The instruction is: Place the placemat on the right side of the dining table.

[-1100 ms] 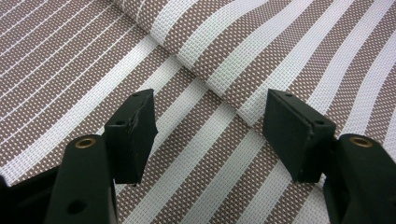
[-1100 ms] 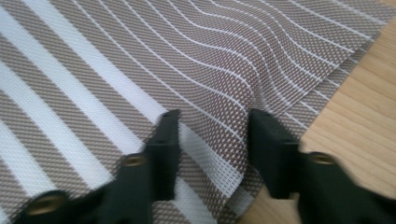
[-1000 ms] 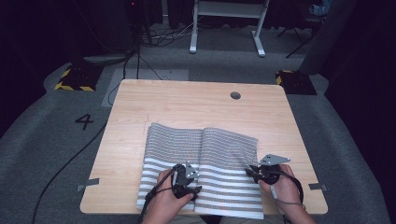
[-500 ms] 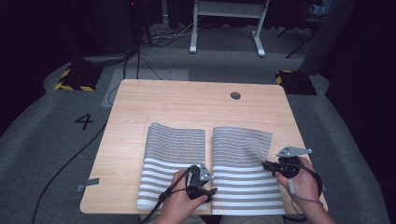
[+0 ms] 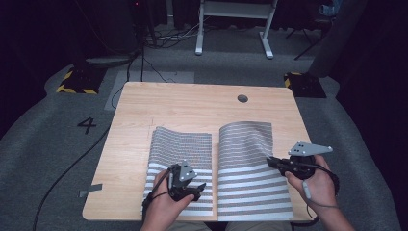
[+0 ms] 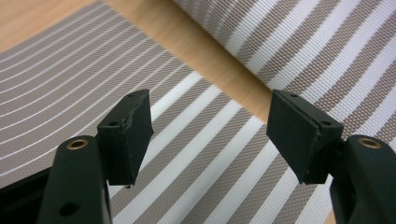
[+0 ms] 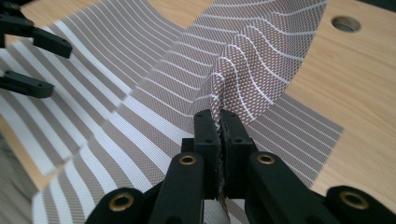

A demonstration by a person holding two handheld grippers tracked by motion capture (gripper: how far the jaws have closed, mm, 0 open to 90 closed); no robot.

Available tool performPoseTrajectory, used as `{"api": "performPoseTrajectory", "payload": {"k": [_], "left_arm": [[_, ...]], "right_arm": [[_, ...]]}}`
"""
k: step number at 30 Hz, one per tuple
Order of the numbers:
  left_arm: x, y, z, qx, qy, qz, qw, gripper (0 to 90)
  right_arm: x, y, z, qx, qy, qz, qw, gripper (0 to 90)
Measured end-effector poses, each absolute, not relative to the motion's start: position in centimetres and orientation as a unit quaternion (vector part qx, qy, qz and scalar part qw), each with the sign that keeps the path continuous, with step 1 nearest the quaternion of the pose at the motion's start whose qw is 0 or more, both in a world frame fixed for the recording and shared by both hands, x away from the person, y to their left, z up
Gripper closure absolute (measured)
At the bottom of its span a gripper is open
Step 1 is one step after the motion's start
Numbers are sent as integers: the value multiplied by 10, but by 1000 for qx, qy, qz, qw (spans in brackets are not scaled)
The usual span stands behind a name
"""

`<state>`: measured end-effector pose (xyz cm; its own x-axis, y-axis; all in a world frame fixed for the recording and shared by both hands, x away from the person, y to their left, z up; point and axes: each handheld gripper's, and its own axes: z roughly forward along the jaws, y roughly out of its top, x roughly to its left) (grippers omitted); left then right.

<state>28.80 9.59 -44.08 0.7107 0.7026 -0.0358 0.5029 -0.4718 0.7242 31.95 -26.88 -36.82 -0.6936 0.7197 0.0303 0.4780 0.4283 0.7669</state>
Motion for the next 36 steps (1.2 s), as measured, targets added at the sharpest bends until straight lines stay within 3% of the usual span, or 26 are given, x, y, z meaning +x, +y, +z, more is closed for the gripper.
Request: {"api": "performPoseTrajectory", "payload": {"k": [7, 23, 33, 36], "left_arm": [[281, 114, -435, 834, 373, 148, 377, 317], [289, 93, -451, 856, 350, 131, 357, 322], [281, 131, -420, 817, 386, 165, 394, 322], [279, 144, -419, 808, 403, 170, 395, 323]], "right_arm": [[322, -239, -350, 338, 834, 416, 129, 863], [318, -177, -333, 293, 833, 457, 110, 855], [313, -125, -340, 256, 847, 459, 86, 849], [305, -106, -342, 231, 847, 471, 79, 762]]}}
